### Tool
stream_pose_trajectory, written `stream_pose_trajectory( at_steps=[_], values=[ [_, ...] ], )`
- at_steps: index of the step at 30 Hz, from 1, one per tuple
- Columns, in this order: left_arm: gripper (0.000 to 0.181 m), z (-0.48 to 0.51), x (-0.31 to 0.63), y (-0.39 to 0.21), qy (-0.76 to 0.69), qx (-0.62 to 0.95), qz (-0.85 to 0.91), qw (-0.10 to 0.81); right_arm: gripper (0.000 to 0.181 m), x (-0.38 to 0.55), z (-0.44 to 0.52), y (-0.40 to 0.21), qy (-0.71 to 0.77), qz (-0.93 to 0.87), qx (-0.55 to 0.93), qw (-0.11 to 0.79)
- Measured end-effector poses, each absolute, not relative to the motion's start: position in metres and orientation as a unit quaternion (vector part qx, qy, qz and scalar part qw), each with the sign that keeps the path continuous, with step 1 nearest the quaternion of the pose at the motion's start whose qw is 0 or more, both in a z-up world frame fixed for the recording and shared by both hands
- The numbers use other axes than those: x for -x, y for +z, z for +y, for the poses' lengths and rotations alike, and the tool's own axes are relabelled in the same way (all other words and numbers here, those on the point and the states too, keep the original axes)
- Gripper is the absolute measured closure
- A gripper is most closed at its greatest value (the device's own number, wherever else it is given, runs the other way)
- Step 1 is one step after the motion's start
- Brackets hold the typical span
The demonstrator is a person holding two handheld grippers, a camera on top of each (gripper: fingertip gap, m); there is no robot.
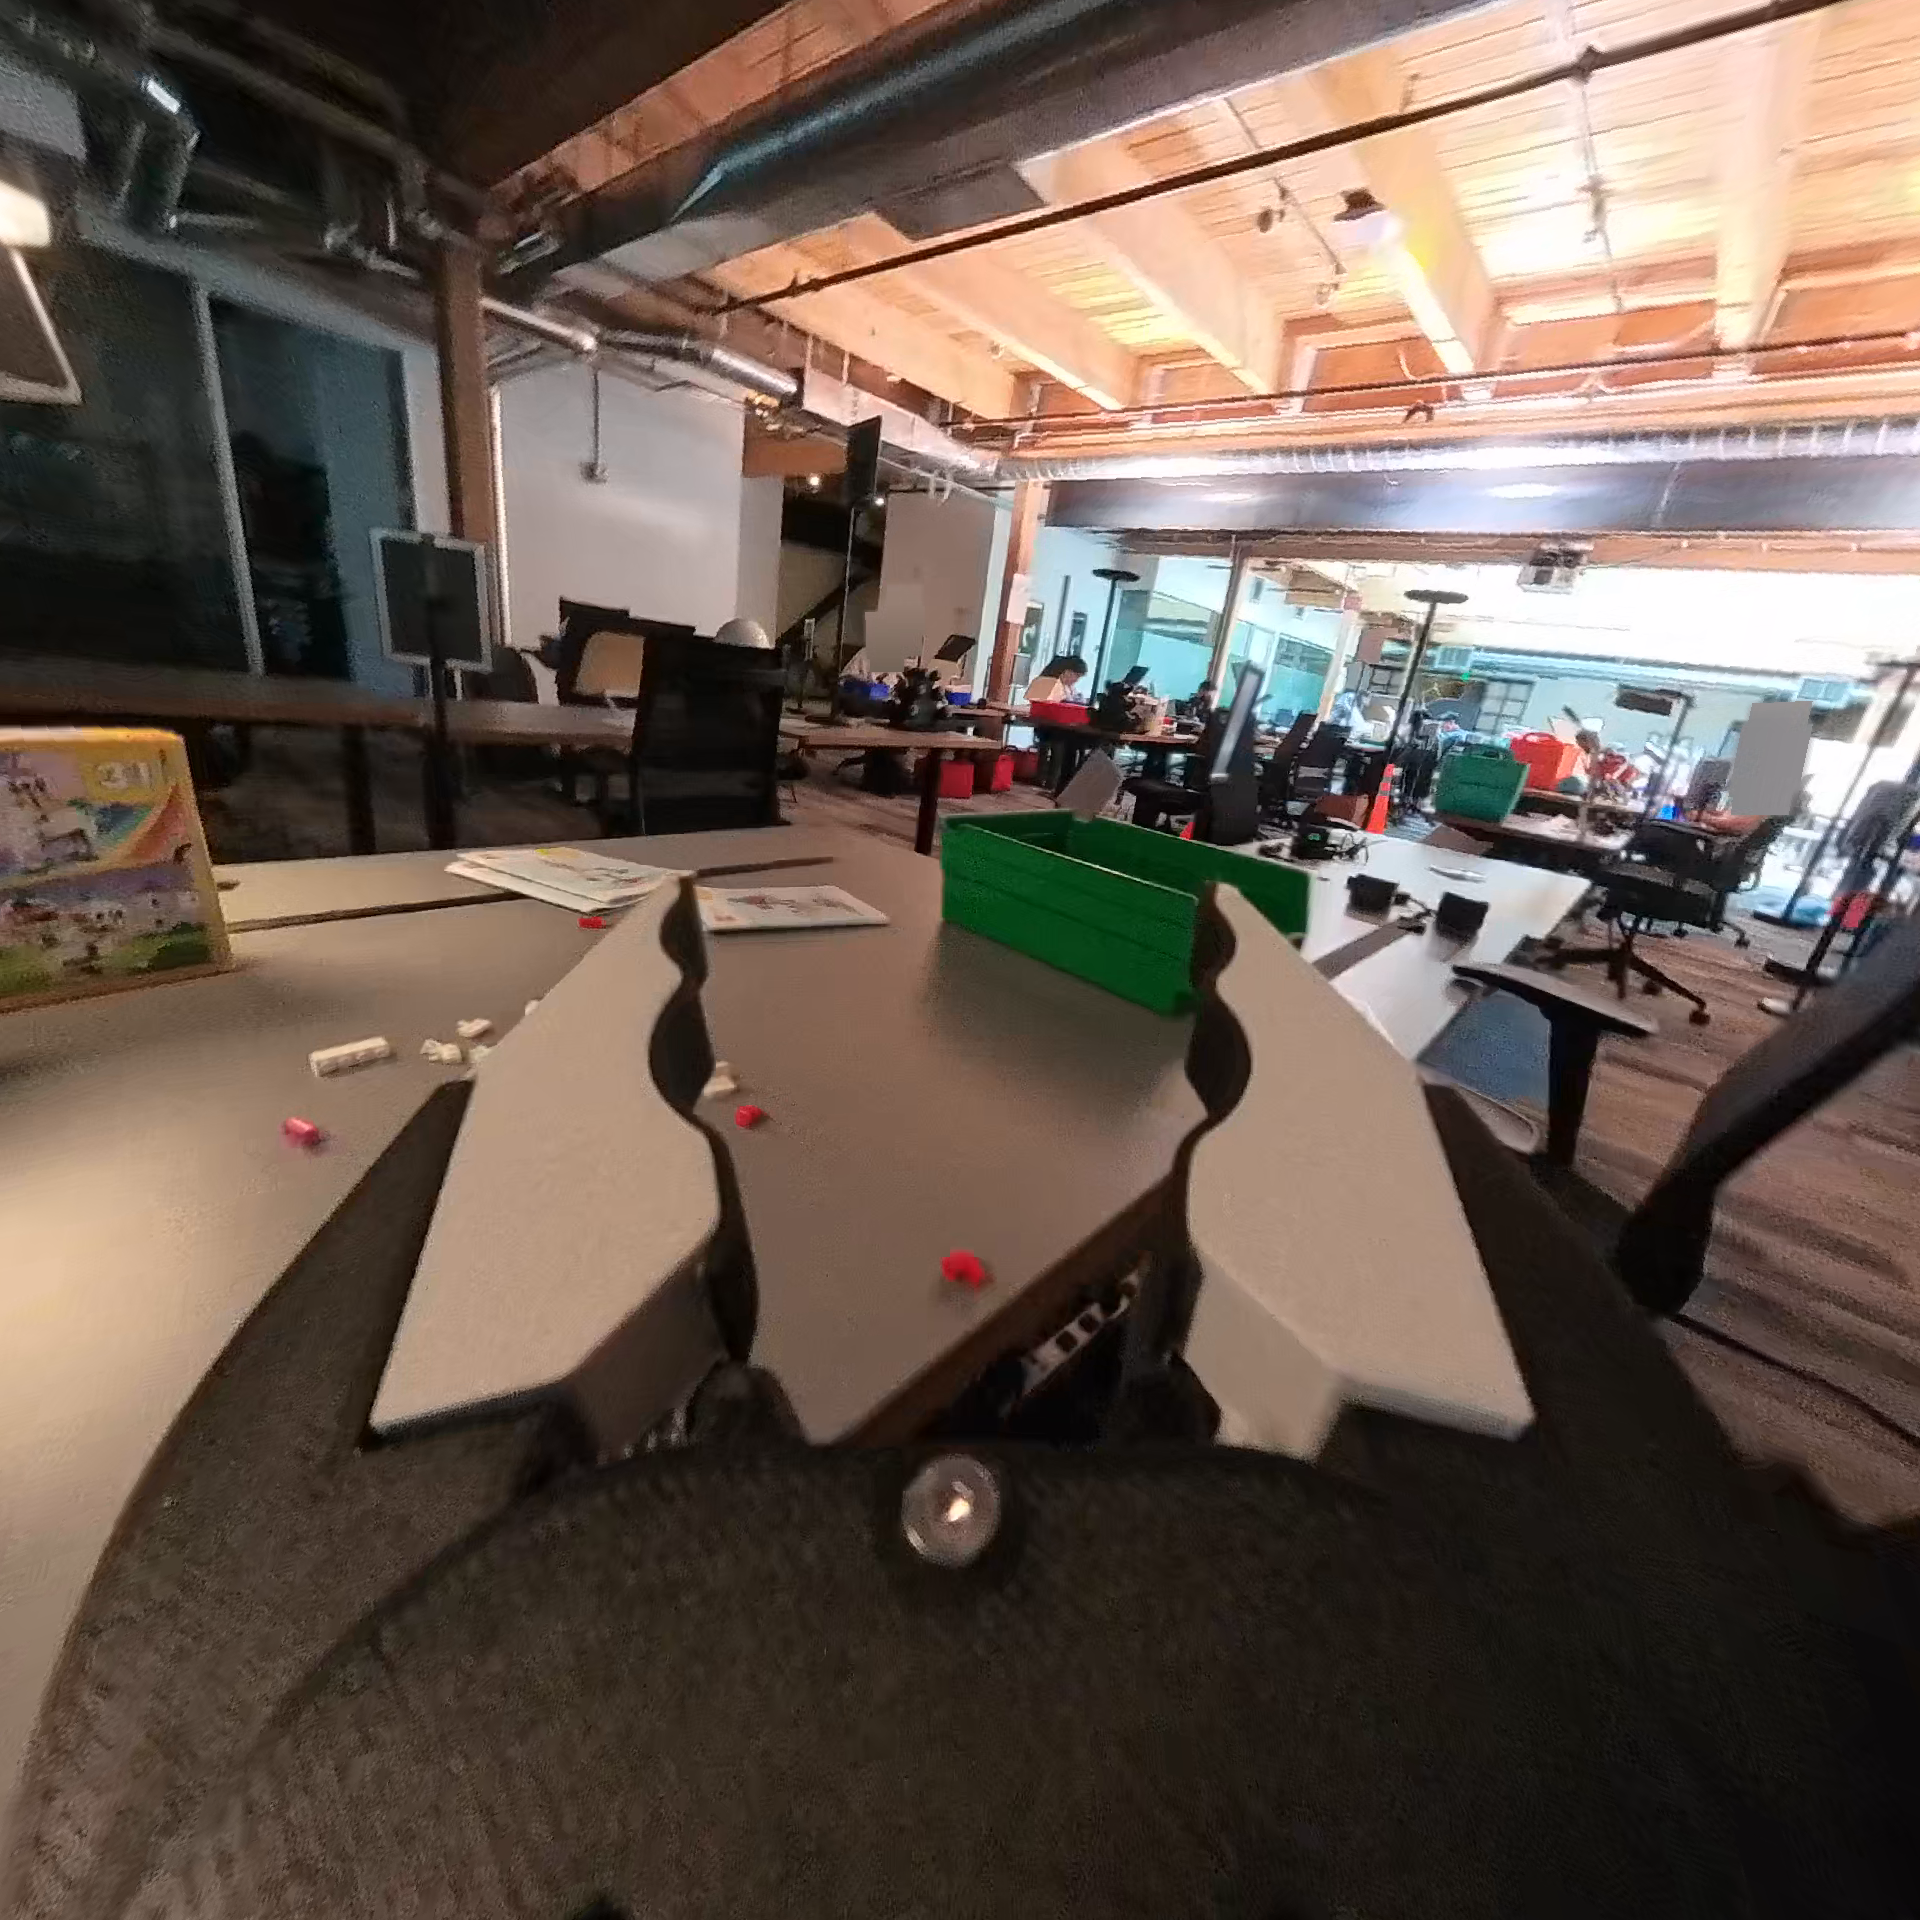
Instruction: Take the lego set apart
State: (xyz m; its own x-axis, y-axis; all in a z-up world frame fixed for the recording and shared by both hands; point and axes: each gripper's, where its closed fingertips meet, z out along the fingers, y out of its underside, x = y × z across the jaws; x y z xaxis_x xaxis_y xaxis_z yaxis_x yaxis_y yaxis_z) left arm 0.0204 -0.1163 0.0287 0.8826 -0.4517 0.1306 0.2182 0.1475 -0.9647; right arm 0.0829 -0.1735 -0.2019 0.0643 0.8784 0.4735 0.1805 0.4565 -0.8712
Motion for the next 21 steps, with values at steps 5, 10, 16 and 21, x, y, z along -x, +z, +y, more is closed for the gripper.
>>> stream_pose_trajectory(
  at_steps=[5, 10, 16, 21],
  values=[
    [0.09, -0.186, -0.016, 0.007, -0.17, 0.62, 0.11, 0.758, 0.176, -0.12, -0.169, -0.119, 0.259, -0.549, 0.389, 0.693],
    [0.09, -0.217, 0.024, 0.005, -0.14, 0.594, 0.016, 0.792, 0.175, -0.125, -0.122, -0.066, 0.199, -0.564, 0.358, 0.717],
    [0.093, -0.185, 0.062, 0.003, -0.107, 0.568, -0.035, 0.815, 0.175, -0.088, 0.015, -0.047, 0.135, -0.566, 0.382, 0.718],
    [0.094, -0.087, 0.073, 0.024, -0.082, 0.57, 0.031, 0.817, 0.175, -0.039, 0.151, -0.081, 0.078, -0.572, 0.428, 0.695]
  ],
)
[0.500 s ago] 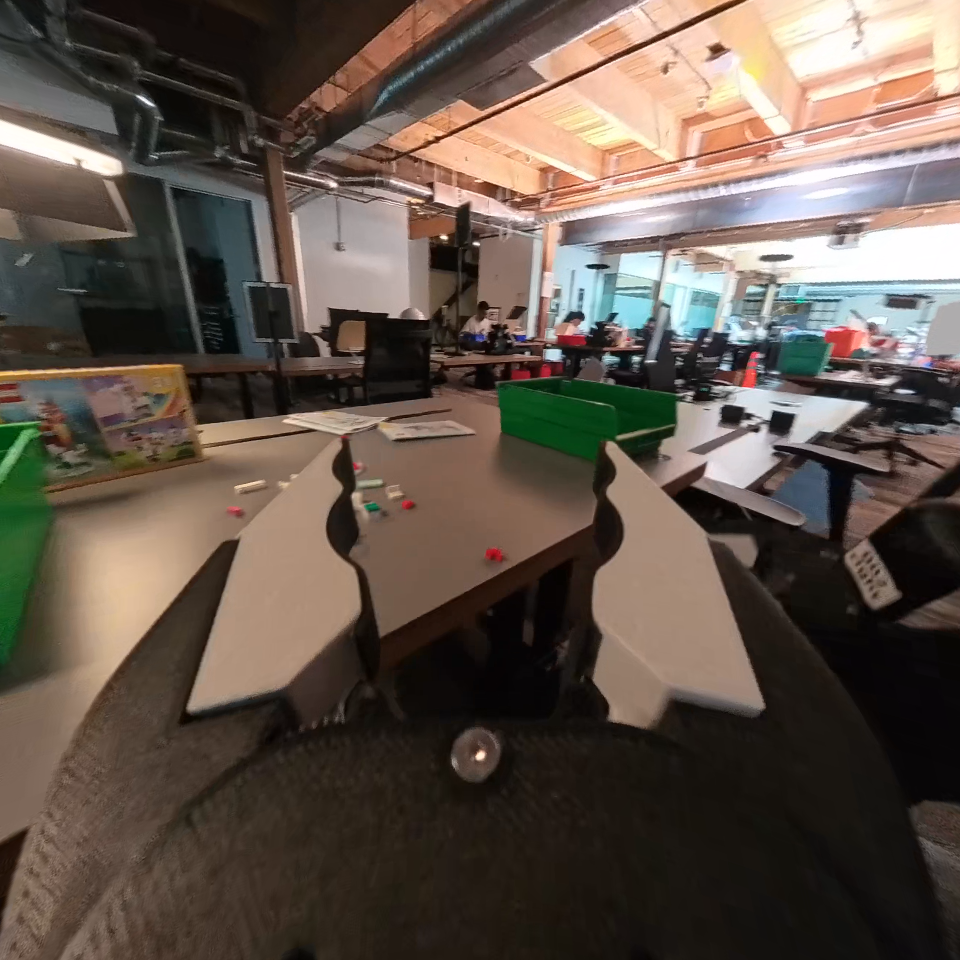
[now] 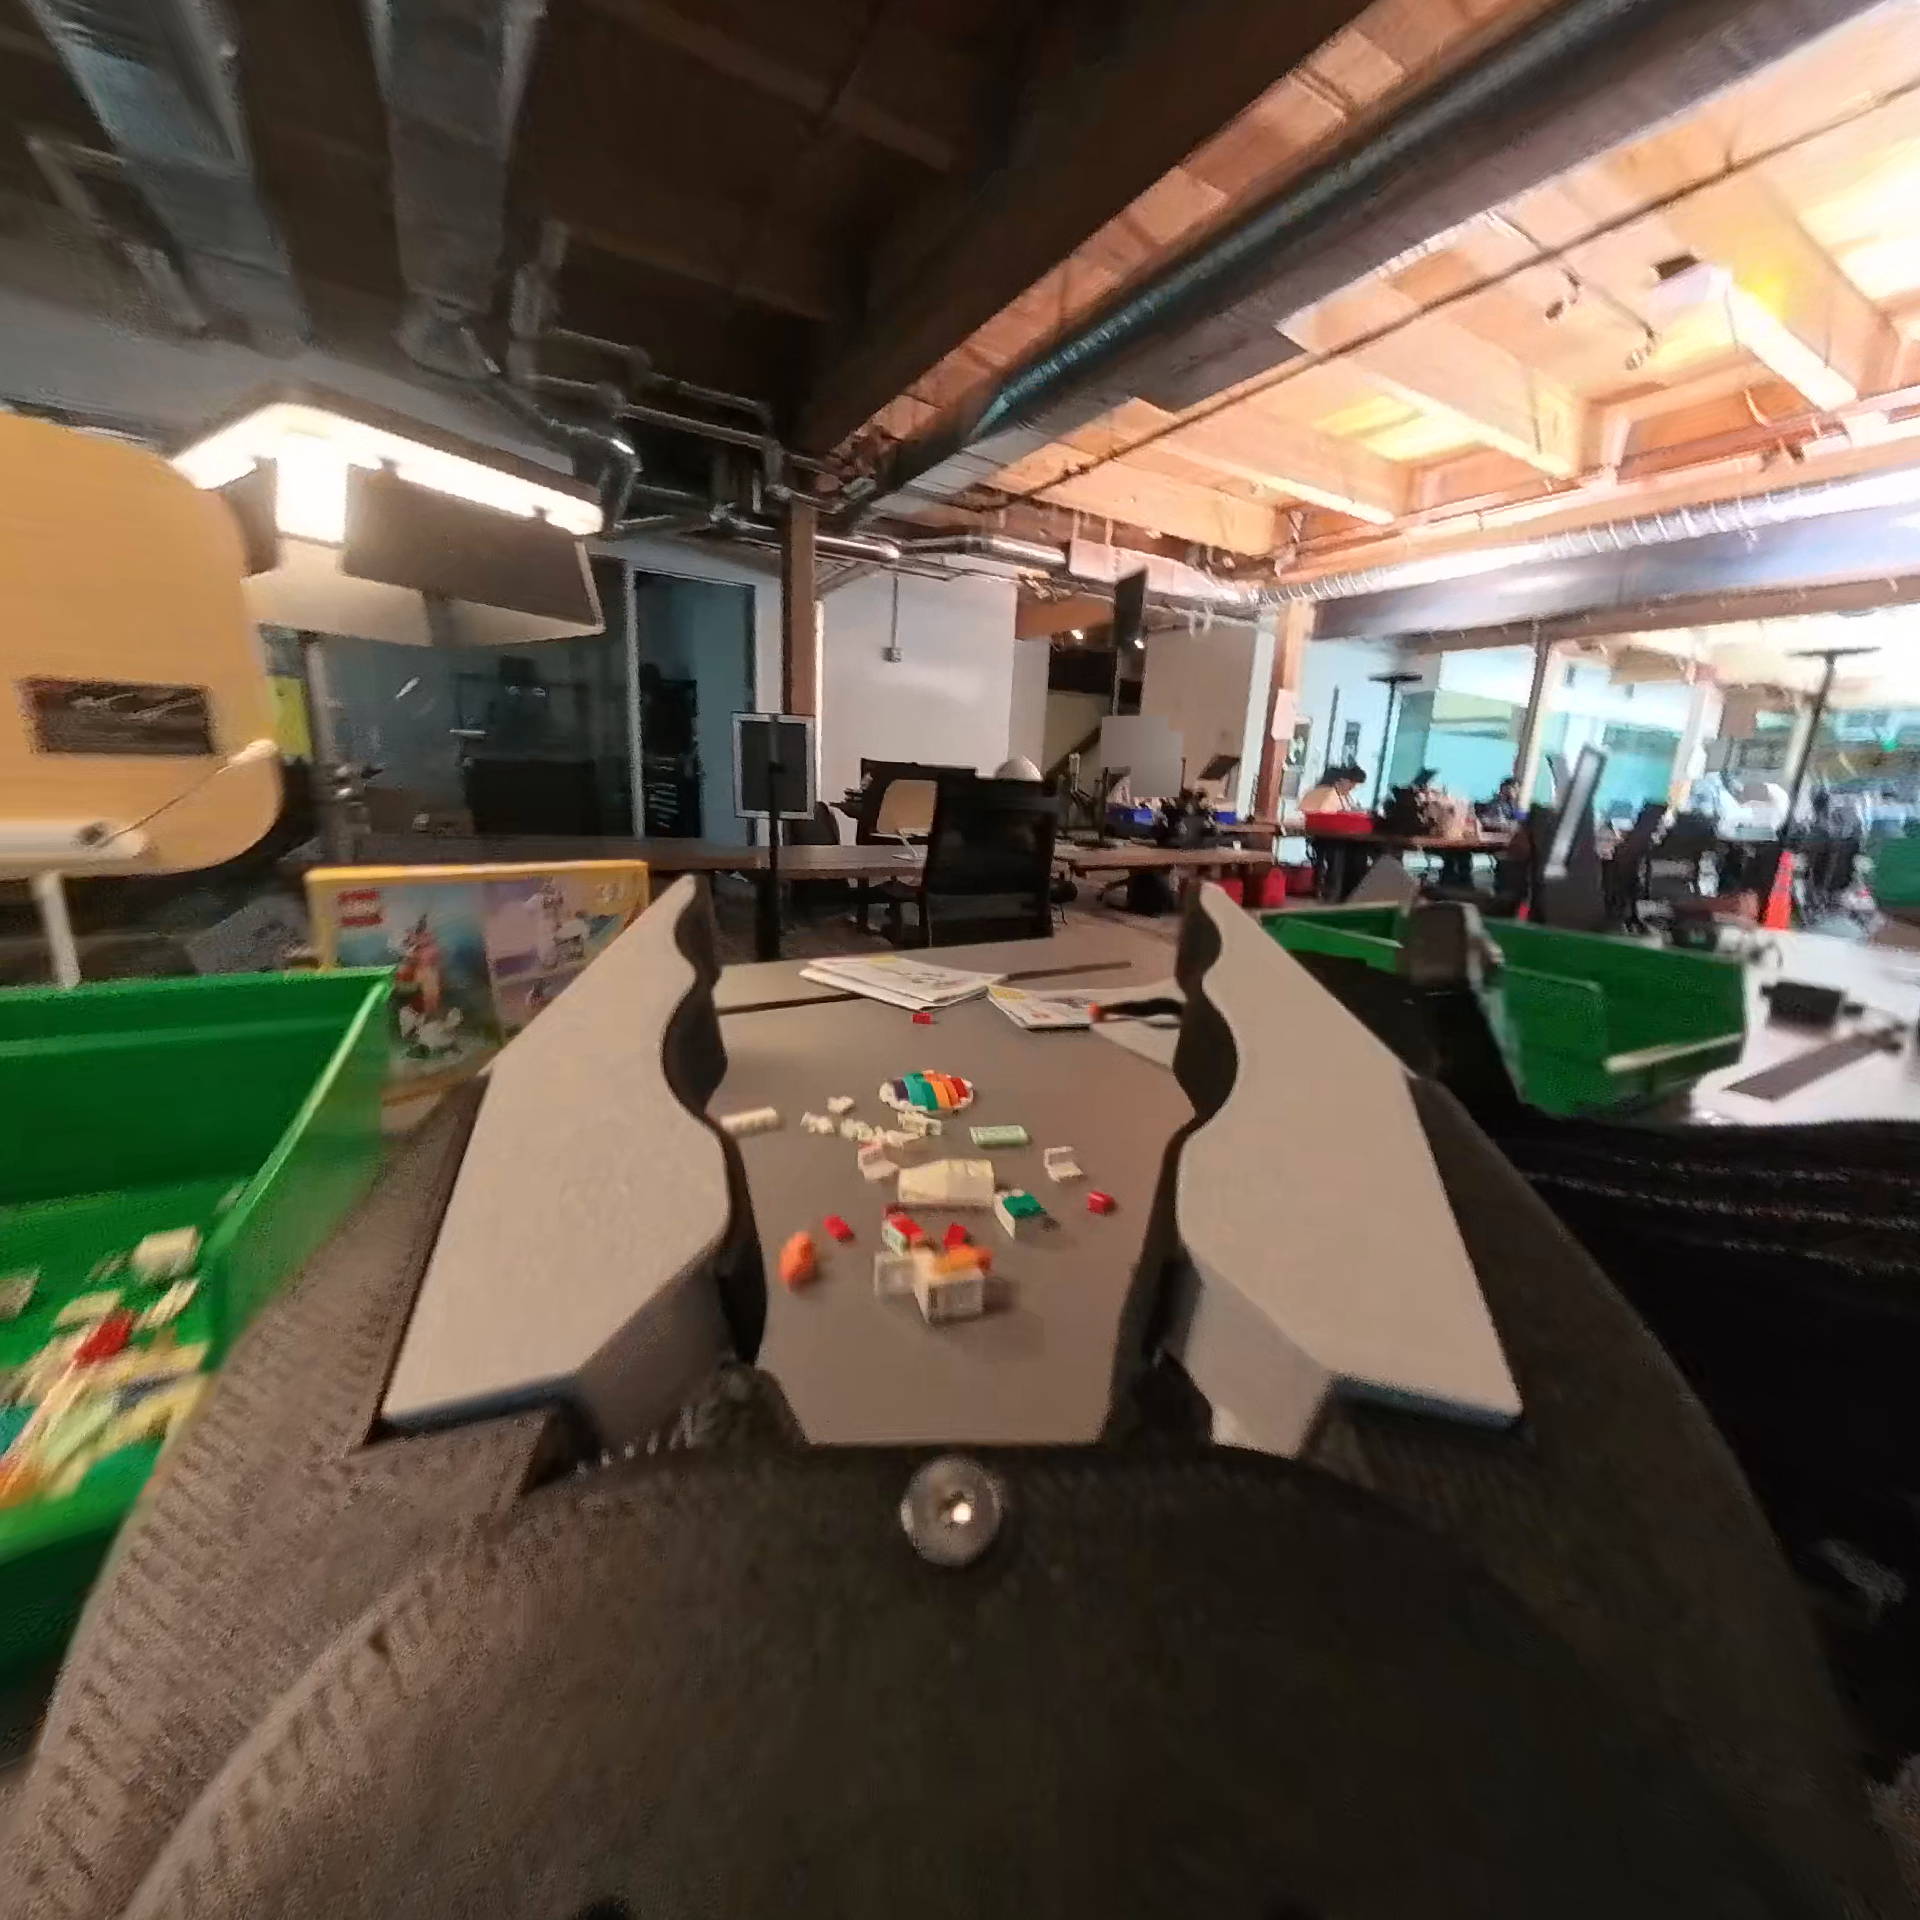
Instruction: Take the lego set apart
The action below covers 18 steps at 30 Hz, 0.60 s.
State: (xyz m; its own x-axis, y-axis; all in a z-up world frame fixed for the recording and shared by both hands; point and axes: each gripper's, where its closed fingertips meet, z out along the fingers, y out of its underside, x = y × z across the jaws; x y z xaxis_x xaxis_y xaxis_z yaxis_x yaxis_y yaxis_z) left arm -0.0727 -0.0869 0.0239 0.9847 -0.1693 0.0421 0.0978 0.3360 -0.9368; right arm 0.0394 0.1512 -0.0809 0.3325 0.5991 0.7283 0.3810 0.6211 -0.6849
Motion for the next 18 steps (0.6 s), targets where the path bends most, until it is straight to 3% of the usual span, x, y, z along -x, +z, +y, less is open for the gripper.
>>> stream_pose_trajectory(
  at_steps=[4, 6, 12, 18],
  values=[
    [0.102, -0.003, 0.038, 0.025, -0.147, 0.602, 0.172, 0.766, 0.175, -0.025, 0.226, -0.115, 0.07, -0.584, 0.483, 0.649],
    [0.12, 0.008, -0.008, 0.001, -0.228, 0.623, 0.308, 0.681, 0.175, -0.024, 0.242, -0.115, 0.08, -0.577, 0.497, 0.643],
    [0.135, -0.027, -0.083, -0.101, -0.321, 0.674, 0.537, 0.393, 0.175, -0.037, 0.238, -0.105, 0.065, -0.561, 0.472, 0.677],
    [0.142, -0.037, -0.104, -0.142, -0.302, 0.684, 0.572, 0.338, 0.175, -0.038, 0.235, -0.105, 0.069, -0.564, 0.472, 0.674]
  ],
)
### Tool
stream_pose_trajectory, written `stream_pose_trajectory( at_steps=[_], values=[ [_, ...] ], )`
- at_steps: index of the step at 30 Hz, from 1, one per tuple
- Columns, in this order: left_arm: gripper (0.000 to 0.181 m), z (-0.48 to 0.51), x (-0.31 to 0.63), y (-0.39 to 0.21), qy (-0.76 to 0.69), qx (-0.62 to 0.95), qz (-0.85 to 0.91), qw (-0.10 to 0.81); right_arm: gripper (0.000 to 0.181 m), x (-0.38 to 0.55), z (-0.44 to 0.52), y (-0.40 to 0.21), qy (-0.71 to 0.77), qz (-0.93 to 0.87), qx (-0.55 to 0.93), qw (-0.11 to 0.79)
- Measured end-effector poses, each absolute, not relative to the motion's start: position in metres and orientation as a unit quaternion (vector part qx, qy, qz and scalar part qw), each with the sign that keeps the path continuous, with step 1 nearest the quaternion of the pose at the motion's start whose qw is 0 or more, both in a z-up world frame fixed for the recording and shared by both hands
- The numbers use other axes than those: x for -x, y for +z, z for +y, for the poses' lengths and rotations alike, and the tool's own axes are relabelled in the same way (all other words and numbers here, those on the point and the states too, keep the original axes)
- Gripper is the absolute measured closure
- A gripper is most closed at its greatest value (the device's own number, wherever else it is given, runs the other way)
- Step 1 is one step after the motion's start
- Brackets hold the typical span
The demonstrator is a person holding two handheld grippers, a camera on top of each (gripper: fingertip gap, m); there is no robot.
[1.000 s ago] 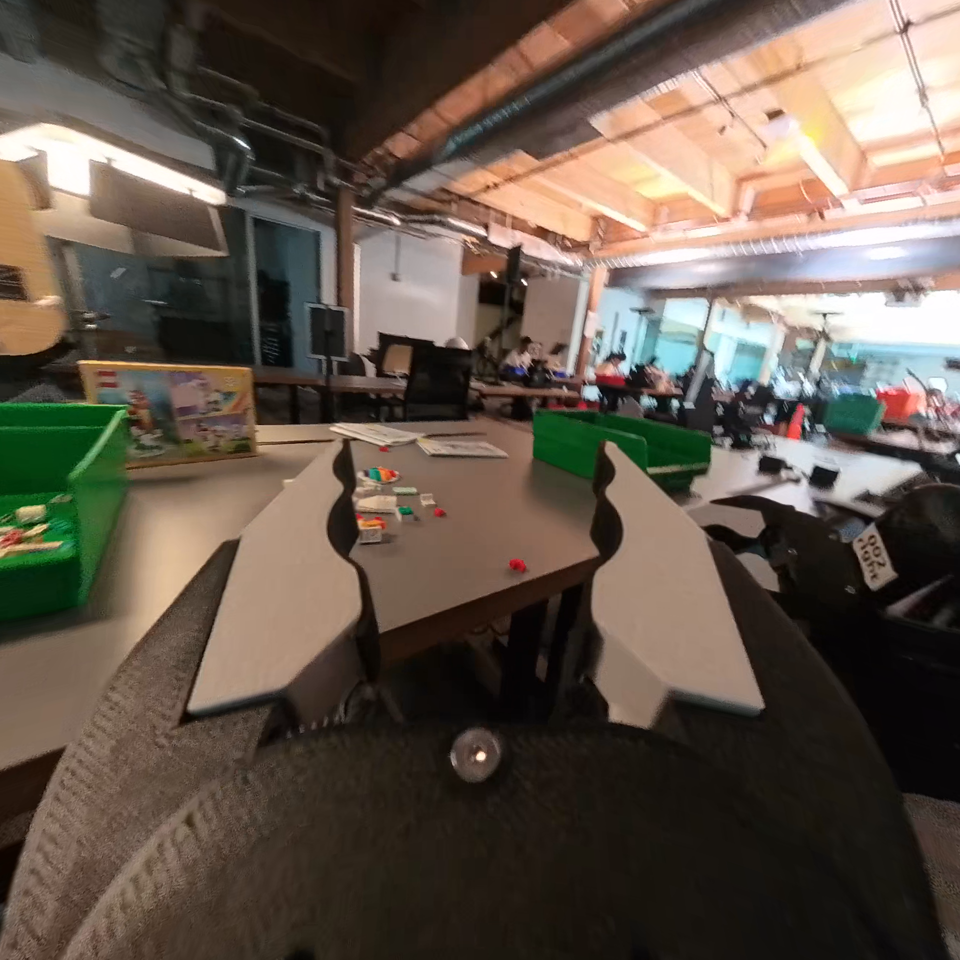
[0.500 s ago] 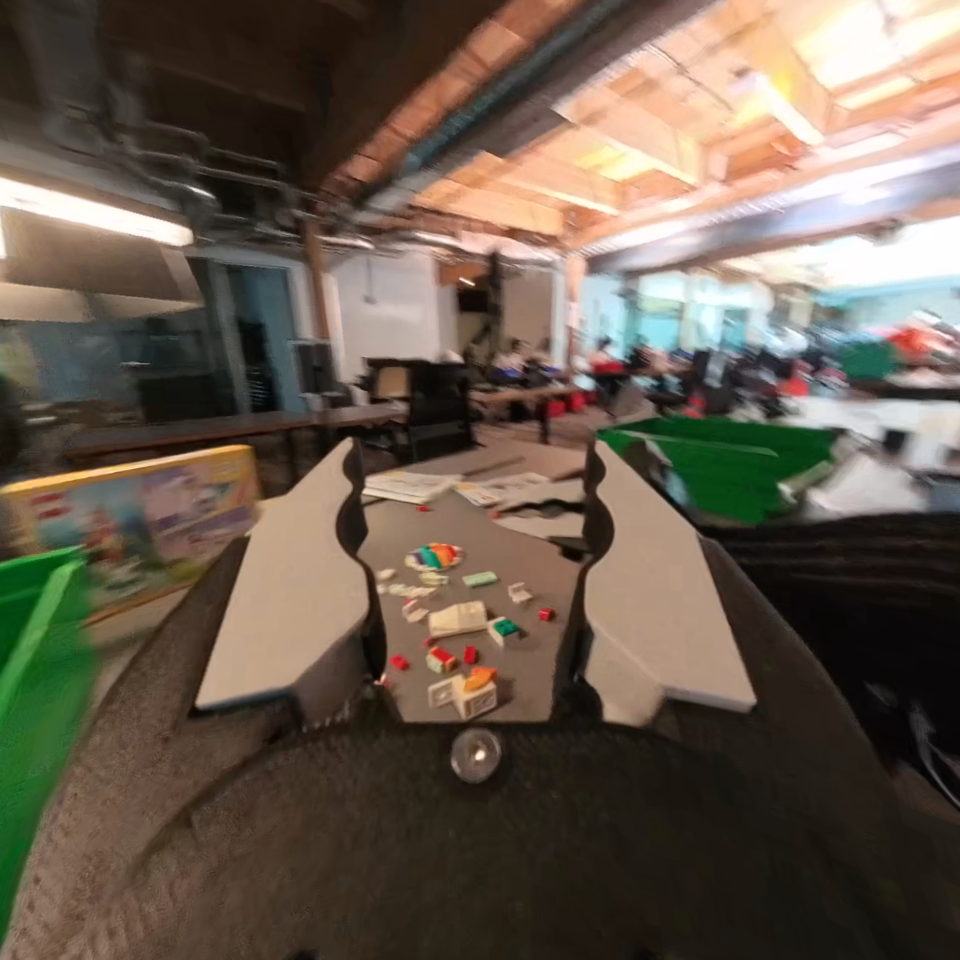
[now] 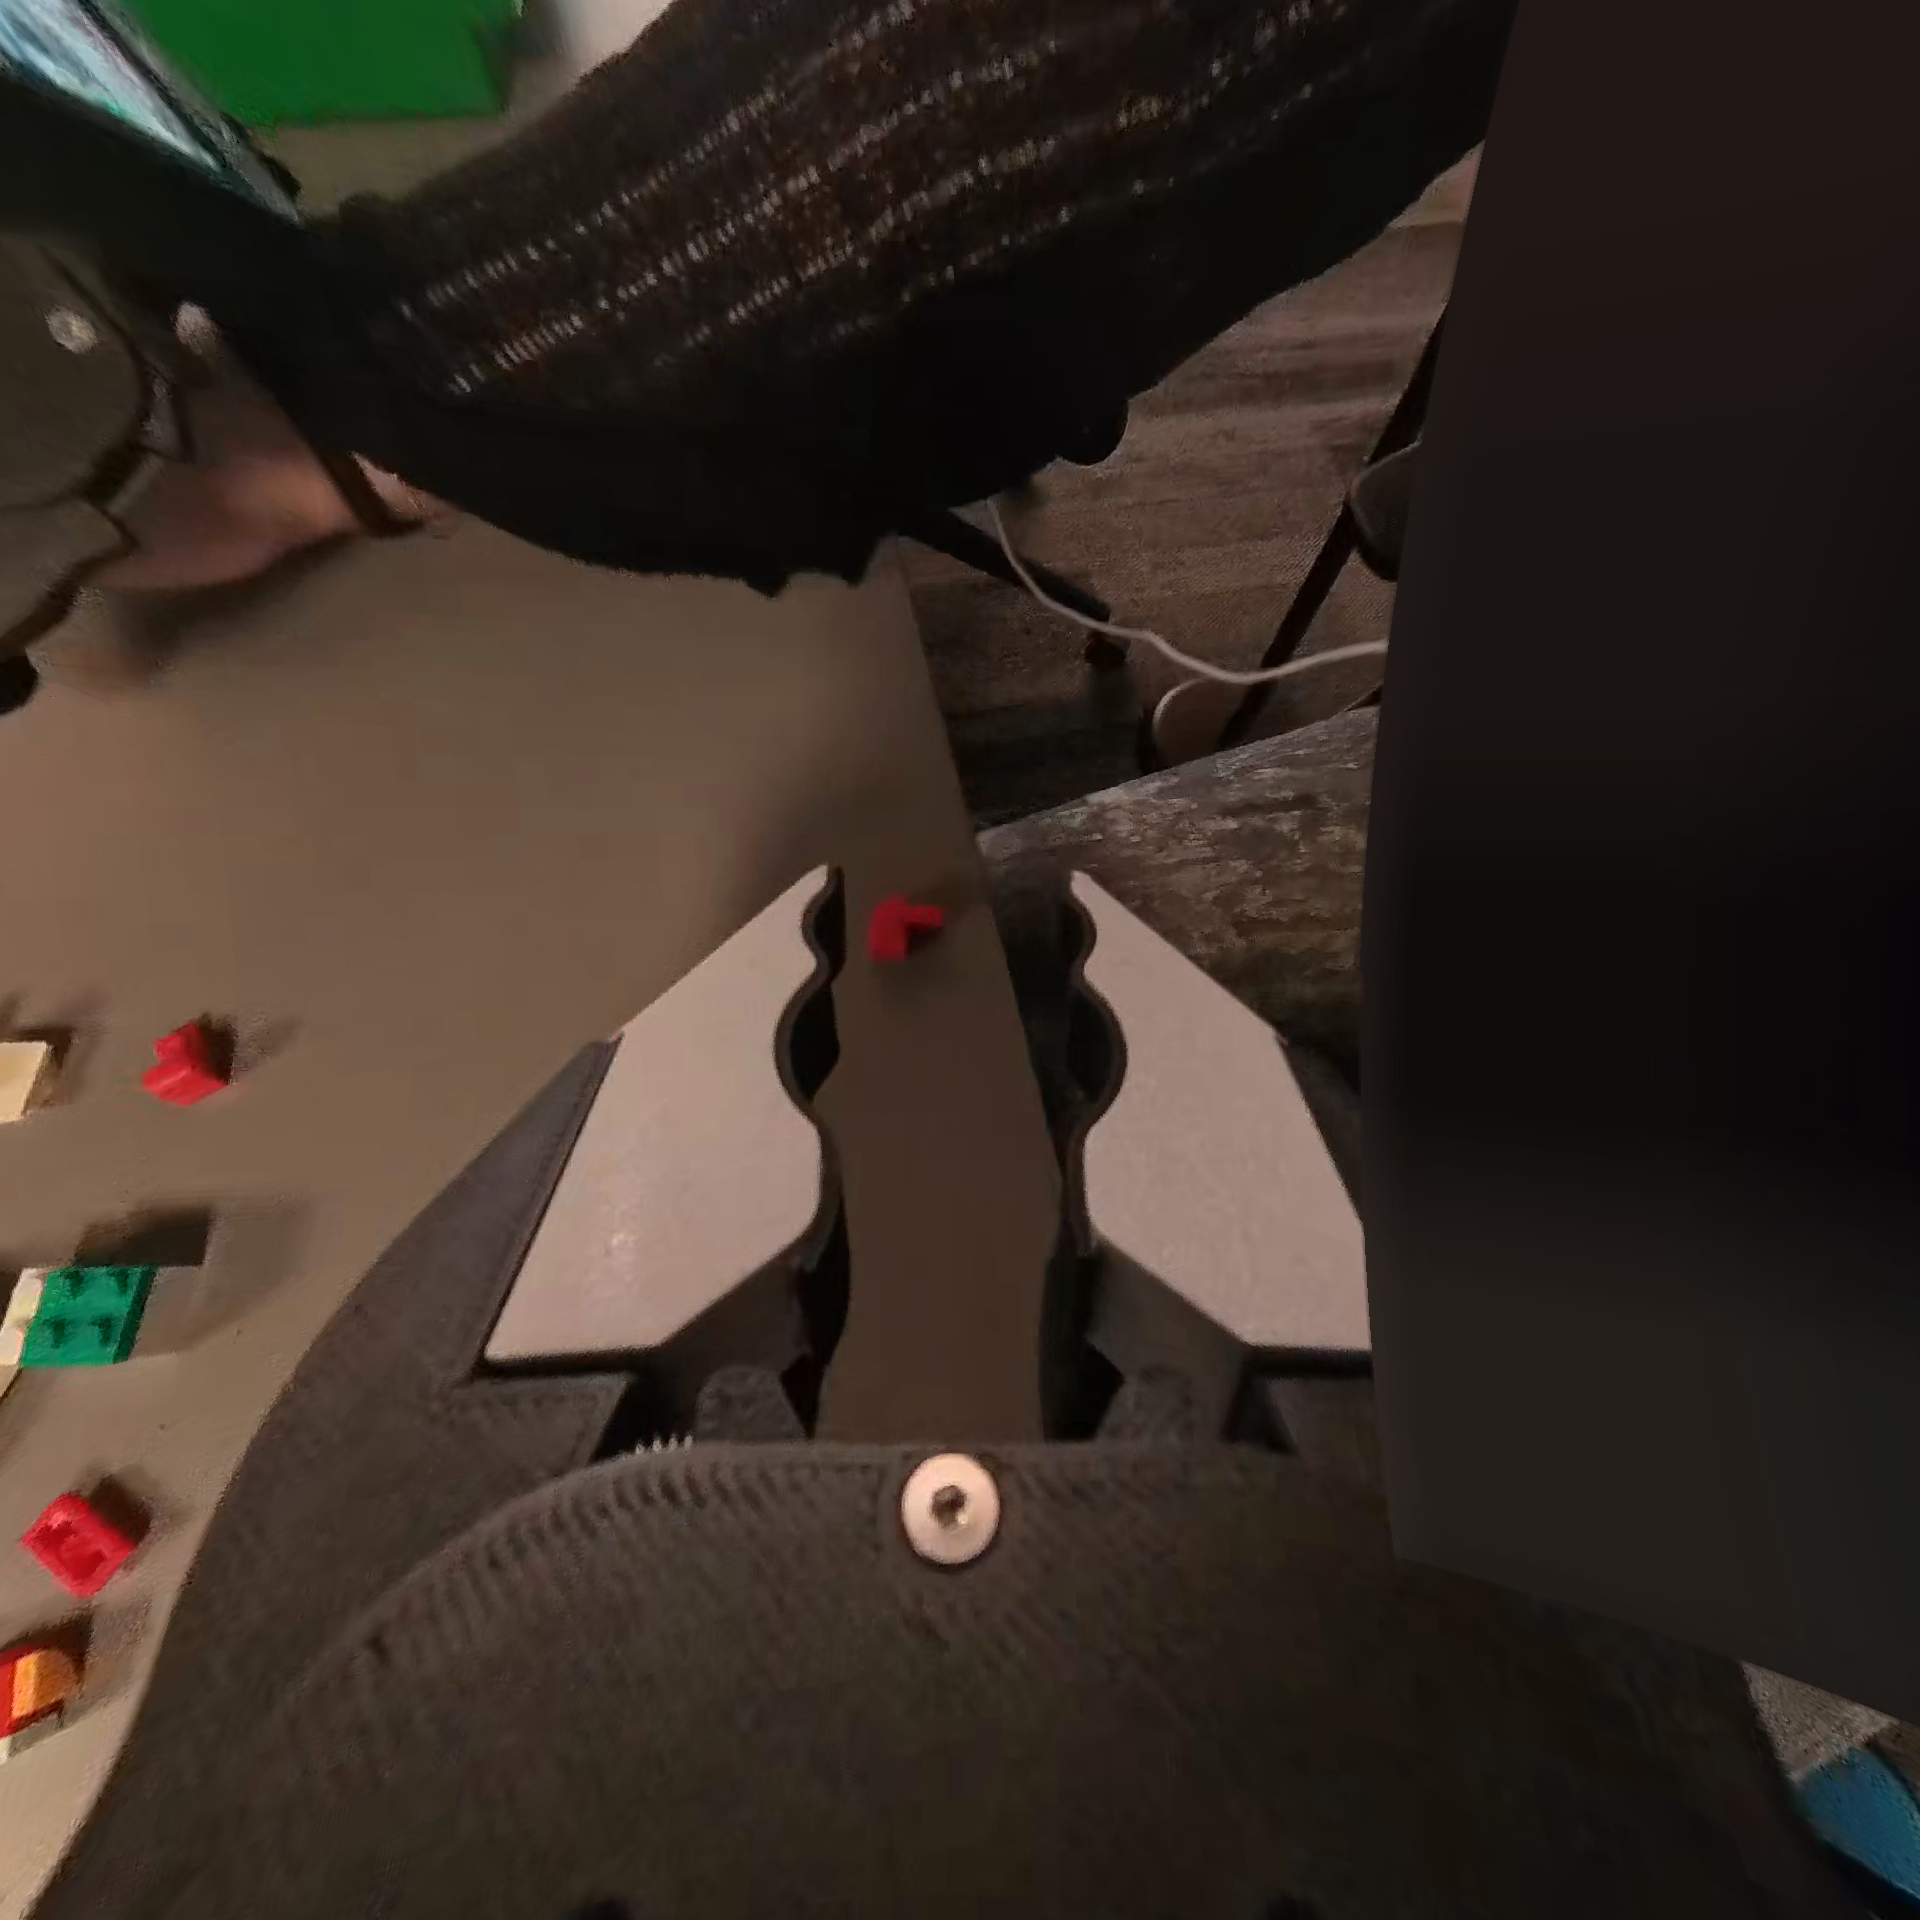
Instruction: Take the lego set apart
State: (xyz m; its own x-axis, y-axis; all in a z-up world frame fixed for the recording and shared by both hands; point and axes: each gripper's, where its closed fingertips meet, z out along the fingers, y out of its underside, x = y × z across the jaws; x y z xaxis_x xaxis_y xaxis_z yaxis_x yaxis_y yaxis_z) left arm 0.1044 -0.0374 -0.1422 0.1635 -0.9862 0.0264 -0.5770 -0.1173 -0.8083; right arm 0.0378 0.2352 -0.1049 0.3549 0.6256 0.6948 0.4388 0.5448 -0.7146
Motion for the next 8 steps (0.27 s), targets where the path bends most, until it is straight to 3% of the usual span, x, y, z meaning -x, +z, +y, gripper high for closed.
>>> stream_pose_trajectory(
  at_steps=[8],
  values=[
    [0.152, -0.023, -0.106, -0.166, -0.275, 0.704, 0.587, 0.29, 0.176, -0.042, 0.236, -0.098, 0.099, -0.547, 0.476, 0.681]
  ],
)
